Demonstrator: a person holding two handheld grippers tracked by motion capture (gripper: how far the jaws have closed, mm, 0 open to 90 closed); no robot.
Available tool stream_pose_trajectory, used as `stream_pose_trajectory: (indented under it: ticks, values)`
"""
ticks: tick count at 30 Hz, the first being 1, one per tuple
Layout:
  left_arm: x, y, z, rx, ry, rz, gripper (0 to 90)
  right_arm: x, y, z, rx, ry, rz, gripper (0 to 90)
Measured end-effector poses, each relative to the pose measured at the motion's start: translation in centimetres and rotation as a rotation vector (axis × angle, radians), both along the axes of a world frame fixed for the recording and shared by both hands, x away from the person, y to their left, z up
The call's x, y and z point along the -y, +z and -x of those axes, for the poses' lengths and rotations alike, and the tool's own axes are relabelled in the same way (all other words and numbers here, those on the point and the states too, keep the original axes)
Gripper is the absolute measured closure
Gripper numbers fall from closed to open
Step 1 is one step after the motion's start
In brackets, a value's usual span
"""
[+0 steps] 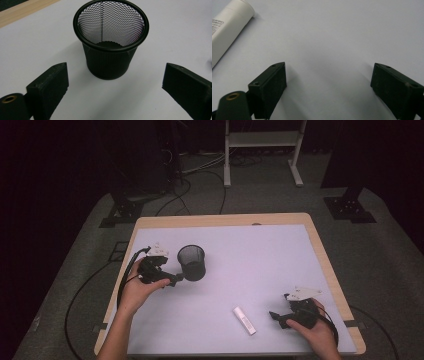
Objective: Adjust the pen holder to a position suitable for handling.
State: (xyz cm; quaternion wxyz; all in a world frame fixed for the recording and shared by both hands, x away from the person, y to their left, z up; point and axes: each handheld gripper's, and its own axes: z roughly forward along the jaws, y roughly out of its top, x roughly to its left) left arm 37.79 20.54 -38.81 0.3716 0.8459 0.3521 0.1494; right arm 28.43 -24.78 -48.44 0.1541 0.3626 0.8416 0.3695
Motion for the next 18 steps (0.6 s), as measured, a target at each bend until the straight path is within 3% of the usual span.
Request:
stream_pose_trajectory:
  ticks: [16,18]
  values:
    - [0.7,1.2,-2.3,0.005,0.017,-0.012,6.7,0.0,0.0,0.0,-0.001,0.001,0.001,12.0]
    - [0.8,1.3,-2.6,0.005,0.017,-0.012,12.2,0.0,0.0,0.0,0.0,0.001,0.001,12.0]
